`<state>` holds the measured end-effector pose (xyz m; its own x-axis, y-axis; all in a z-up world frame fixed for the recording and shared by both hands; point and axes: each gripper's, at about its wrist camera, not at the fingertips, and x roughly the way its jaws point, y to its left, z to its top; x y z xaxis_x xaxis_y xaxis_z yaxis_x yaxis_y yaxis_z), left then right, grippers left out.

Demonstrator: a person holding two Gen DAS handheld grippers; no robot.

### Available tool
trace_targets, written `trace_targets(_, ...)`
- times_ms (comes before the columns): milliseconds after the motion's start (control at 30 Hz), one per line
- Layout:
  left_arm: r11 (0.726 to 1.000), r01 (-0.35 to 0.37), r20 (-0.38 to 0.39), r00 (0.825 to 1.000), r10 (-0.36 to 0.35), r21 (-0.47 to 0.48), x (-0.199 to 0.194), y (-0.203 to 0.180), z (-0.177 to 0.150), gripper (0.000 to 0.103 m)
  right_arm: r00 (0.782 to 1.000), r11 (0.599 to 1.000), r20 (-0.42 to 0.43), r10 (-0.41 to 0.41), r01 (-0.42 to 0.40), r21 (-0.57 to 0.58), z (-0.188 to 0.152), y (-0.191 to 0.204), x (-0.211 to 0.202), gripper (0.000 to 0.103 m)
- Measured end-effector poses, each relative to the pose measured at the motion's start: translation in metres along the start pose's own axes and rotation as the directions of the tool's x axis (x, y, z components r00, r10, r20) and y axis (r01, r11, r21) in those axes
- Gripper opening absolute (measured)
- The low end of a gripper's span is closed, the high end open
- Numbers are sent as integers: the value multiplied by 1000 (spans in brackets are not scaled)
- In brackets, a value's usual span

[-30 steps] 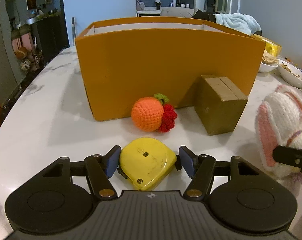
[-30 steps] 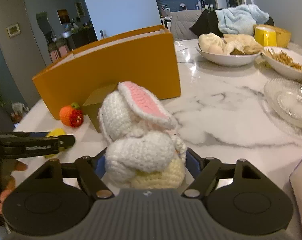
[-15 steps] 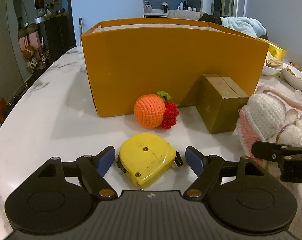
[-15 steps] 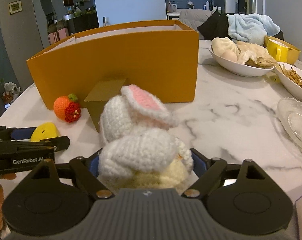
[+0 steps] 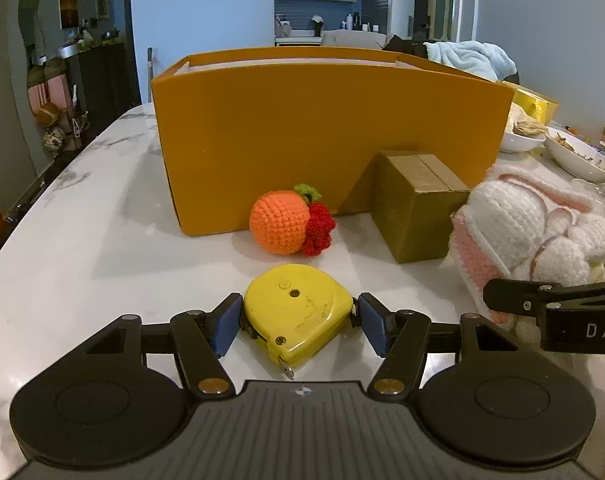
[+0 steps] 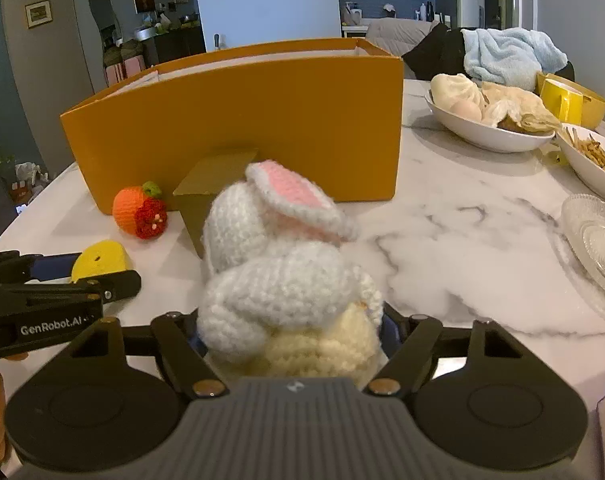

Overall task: Organize objects
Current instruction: 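Grasp the yellow tape measure with the left tool while the right tool holds the bunny, then lift the tape measure and bunny and carry both over the orange box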

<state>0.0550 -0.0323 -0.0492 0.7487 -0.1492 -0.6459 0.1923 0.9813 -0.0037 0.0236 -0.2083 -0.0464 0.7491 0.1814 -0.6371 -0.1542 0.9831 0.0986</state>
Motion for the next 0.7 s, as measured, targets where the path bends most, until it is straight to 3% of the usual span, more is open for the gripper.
trace_targets(333, 1000, 1, 29, 1000, -1, 15, -11, -2, 3, 73, 999, 1000, 35, 6, -5, -17, 0, 4, -14, 74)
trace_targets(700, 1000, -1, -6, 1000, 1, -16, -18, 6, 13, 73, 999, 1000, 39, 17, -17, 2, 9, 4, -35, 74)
